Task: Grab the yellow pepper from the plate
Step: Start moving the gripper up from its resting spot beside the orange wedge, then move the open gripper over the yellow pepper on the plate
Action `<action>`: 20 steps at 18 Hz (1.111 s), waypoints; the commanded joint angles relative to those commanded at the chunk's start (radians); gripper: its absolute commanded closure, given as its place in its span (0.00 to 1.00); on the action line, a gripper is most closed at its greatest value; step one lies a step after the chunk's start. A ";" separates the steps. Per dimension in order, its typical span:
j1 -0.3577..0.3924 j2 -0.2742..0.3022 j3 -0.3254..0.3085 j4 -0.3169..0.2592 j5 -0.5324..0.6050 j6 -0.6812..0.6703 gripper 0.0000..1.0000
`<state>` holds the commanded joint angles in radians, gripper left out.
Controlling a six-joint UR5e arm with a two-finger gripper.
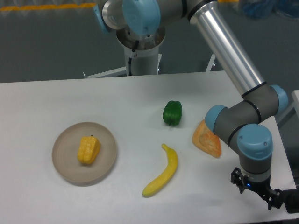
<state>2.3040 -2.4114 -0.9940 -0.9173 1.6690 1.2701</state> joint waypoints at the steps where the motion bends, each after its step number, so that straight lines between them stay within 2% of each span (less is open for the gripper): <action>1: 0.000 0.000 0.002 0.000 0.000 0.000 0.00; 9: -0.006 0.040 -0.014 -0.003 0.011 -0.046 0.00; 16: -0.017 0.184 -0.116 -0.023 -0.006 -0.066 0.00; 20: -0.025 0.300 -0.228 -0.101 -0.006 -0.162 0.00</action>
<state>2.2795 -2.1111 -1.2223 -1.0185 1.6629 1.1078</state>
